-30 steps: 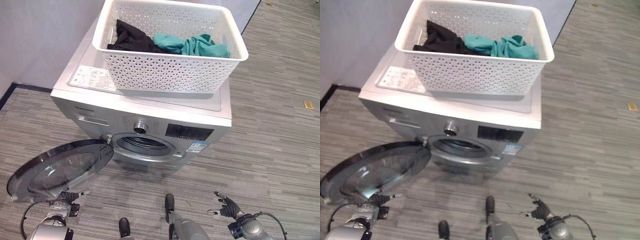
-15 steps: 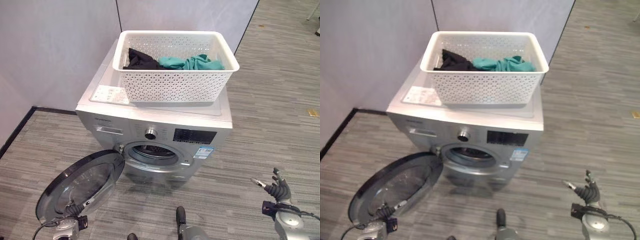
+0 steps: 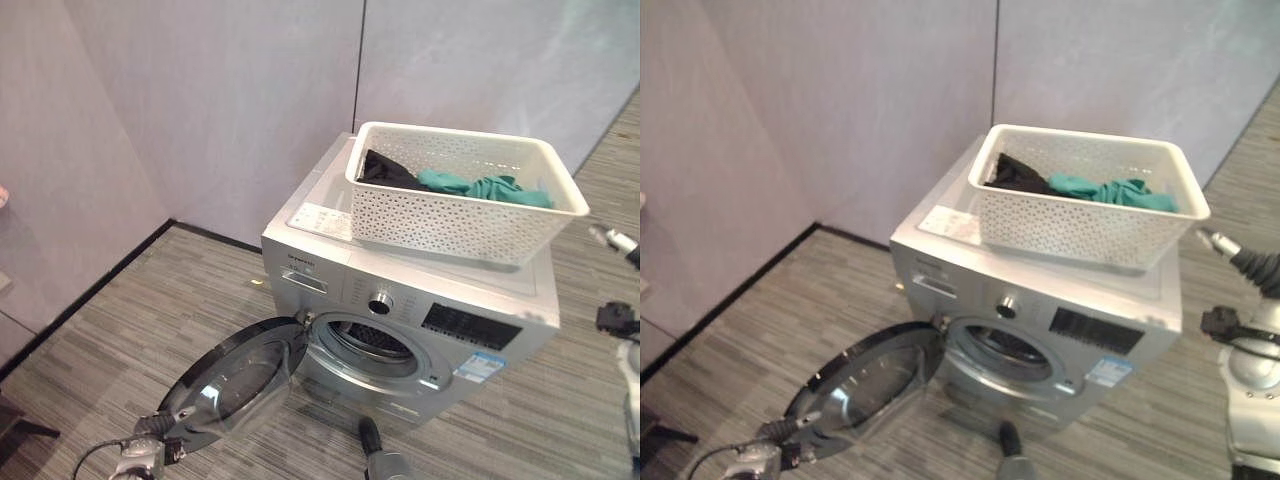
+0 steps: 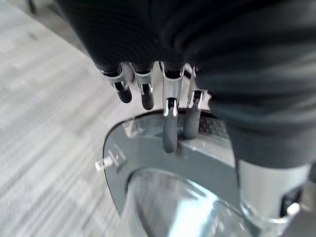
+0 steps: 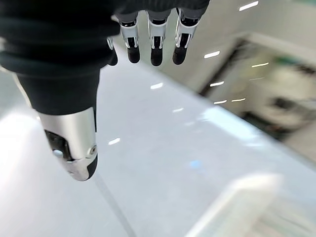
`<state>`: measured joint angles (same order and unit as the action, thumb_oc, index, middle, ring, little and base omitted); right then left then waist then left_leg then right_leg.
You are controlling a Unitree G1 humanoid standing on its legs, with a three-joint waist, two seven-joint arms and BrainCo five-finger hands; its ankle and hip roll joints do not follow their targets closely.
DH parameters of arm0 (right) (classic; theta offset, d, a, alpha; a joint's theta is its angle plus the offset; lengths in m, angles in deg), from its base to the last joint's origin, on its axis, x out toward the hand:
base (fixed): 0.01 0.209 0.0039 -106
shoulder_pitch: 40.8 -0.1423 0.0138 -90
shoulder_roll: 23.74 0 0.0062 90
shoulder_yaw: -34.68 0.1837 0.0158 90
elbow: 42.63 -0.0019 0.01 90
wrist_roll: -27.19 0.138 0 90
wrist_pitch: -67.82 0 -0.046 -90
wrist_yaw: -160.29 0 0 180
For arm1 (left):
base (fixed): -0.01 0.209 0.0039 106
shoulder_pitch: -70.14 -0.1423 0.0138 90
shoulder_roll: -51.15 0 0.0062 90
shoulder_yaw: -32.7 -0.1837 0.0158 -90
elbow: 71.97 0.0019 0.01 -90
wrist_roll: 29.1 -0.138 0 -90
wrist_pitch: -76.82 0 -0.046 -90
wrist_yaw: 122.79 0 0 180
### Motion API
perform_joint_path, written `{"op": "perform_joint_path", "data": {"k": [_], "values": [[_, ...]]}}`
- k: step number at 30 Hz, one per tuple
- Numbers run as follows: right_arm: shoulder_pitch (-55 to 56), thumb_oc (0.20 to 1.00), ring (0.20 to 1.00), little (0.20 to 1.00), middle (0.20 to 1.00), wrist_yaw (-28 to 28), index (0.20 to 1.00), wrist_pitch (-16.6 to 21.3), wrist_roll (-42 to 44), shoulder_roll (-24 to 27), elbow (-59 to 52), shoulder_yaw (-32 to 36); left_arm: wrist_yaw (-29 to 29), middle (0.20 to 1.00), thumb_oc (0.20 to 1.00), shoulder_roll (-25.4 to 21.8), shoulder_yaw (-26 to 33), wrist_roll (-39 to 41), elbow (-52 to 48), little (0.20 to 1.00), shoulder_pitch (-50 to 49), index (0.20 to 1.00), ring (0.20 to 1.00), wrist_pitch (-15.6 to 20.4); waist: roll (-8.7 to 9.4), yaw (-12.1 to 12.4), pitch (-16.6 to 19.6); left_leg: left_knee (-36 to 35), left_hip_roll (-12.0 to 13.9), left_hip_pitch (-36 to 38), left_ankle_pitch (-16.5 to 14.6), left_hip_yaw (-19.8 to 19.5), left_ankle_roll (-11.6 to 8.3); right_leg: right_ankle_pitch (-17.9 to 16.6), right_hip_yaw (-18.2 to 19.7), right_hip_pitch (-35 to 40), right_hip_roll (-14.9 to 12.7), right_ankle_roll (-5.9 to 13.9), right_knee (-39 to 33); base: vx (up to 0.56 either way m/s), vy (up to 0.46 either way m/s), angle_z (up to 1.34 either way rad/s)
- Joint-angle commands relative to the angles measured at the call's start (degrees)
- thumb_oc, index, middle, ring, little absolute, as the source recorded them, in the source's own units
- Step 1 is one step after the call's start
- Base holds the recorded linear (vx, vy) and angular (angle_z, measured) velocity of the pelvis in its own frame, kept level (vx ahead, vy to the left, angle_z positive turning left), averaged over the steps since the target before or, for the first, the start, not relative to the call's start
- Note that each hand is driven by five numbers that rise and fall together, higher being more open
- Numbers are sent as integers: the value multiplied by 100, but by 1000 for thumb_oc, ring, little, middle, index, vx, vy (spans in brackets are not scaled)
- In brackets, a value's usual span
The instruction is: Grab the laundry basket,head to the washer,open it,put in the laundry and shut it.
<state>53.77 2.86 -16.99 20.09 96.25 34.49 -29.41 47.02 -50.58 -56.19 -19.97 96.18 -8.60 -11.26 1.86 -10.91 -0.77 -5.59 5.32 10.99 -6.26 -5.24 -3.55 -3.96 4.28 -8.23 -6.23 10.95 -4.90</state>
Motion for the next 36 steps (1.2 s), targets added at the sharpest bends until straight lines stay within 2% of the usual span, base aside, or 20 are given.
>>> {"op": "perform_joint_path", "data": {"k": [1,2,3,4,5,7,11,14,15,16,17,18,19,20,21,25,31,36], "values": [[-146,1000,1000,1000,1000,-251,1000,47,242,405,318,641,239,1000,1000,-65,-129,-298,-294,1000,622,1000,1000,168,-28,-128,-172,475,-422,384,-709,477,261,-424,-1,-288,-163,180,787,225,-127,61],[-181,1000,1000,1000,1000,-283,1000,14,224,695,378,745,268,1000,1000,-67,-153,-324,-303,1000,589,1000,1000,172,-1,-105,-108,435,-330,449,-659,465,208,-404,-32,-238,-134,165,806,129,-88,63],[-182,1000,1000,1000,1000,-283,1000,17,226,702,383,744,267,1000,1000,-63,-152,-324,-304,1000,589,1000,1000,172,-9,-107,-109,426,-324,455,-656,464,207,-403,-36,-234,-130,163,806,208,-177,75],[-169,1000,1000,1000,1000,-346,1000,-46,209,1041,477,913,294,1000,1000,-107,-173,-330,-335,1000,536,1000,1000,164,55,-76,-44,429,-196,508,-579,448,131,-356,-84,-208,-62,136,829,262,-276,62],[-276,1000,1000,1000,1000,-469,1000,-83,263,1458,699,929,332,1000,1000,-112,-237,-317,-393,1000,460,1000,1000,169,12,12,81,419,63,538,-370,461,14,-227,-279,-177,91,70,857,267,-282,46],[-395,1000,1000,1000,1000,-546,1000,-76,415,1631,834,830,343,1000,1000,-115,-232,-278,-433,1000,432,1000,1000,155,-3,31,138,366,182,546,-305,472,-49,-172,-322,-181,188,37,843,147,-196,-5],[-547,1000,1000,1000,1000,-1276,1000,45,1232,2362,1026,559,468,1000,1000,-110,-226,-7,-534,1000,364,1000,1000,193,43,81,228,263,498,458,-129,518,-200,44,-389,-173,453,-106,739,86,-184,-16],[-901,1000,1000,1000,1000,-1919,1000,90,1944,2798,1129,-43,580,1000,1000,-96,-331,88,-516,1000,399,1000,1000,222,91,104,236,185,614,336,40,588,-292,51,-374,-231,542,-171,634,3,-81,0],[-988,821,821,821,821,-1921,821,98,1951,2816,1162,-127,582,1000,1000,-97,-307,89,-516,1000,387,1000,1000,223,81,82,245,176,617,334,44,592,-294,49,-372,-238,546,-173,632,3,-56,-2],[-1119,589,589,589,589,-2511,589,5,2244,3184,977,-598,711,1000,1000,-52,-309,204,-517,1000,355,1000,1000,255,104,66,239,108,673,292,175,678,-365,44,-368,-289,593,-212,574,12,-41,2],[-1147,677,677,677,677,-2513,677,6,2245,3189,985,-625,711,1000,1000,-50,-301,204,-517,1000,350,1000,1000,256,98,62,244,102,675,293,178,683,-365,43,-366,-293,596,-213,573,8,-47,0],[-1079,862,862,862,862,-2853,862,-13,2363,3334,838,-750,762,1000,1000,-29,-291,202,-548,1000,317,1000,1000,278,102,50,233,104,685,253,225,699,-386,29,-353,-320,608,-220,561,-13,-7,4],[-963,1000,1000,1000,1000,-3073,1000,-81,2525,3499,766,-806,824,1000,1000,-10,-276,202,-576,1000,286,1000,1000,295,110,29,222,91,689,232,243,728,-401,28,-355,-333,608,-227,544,0,0,0],[-951,1000,1000,1000,1000,-3077,1000,-79,2530,3505,767,-795,824,1000,1000,-5,-278,202,-577,1000,285,1000,1000,295,104,32,226,89,691,231,243,728,-402,29,-357,-335,610,-227,543,-44,23,0],[-463,1000,1000,1000,1000,-3580,1000,-58,2986,3953,584,-643,993,1000,1000,74,-299,206,-615,1000,185,1000,1000,347,104,-20,212,59,717,161,319,778,-458,0,-385,-369,576,-233,489,-31,22,3],[-265,1000,1000,1000,1000,-3853,1000,-159,2868,4336,589,-711,1122,1000,1000,78,-303,267,-623,1000,118,1000,1000,366,90,-20,198,59,703,108,369,812,-497,-39,-408,-401,534,-231,482,-24,36,3],[117,1000,1000,1000,1000,-4347,1000,-153,2683,4735,750,-710,1300,1000,1000,97,-209,296,-580,1000,-42,1000,1000,389,82,-86,176,59,682,60,321,833,-531,-64,-417,-464,459,-224,520,-5,19,0],[128,1000,1000,1000,1000,-4502,1000,-135,2280,4905,1133,-753,1409,1000,1000,127,-121,360,-550,1000,-211,1000,1000,390,70,-51,145,59,661,65,280,897,-529,-103,-377,-534,476,-207,546,-1,3,-1]]}}
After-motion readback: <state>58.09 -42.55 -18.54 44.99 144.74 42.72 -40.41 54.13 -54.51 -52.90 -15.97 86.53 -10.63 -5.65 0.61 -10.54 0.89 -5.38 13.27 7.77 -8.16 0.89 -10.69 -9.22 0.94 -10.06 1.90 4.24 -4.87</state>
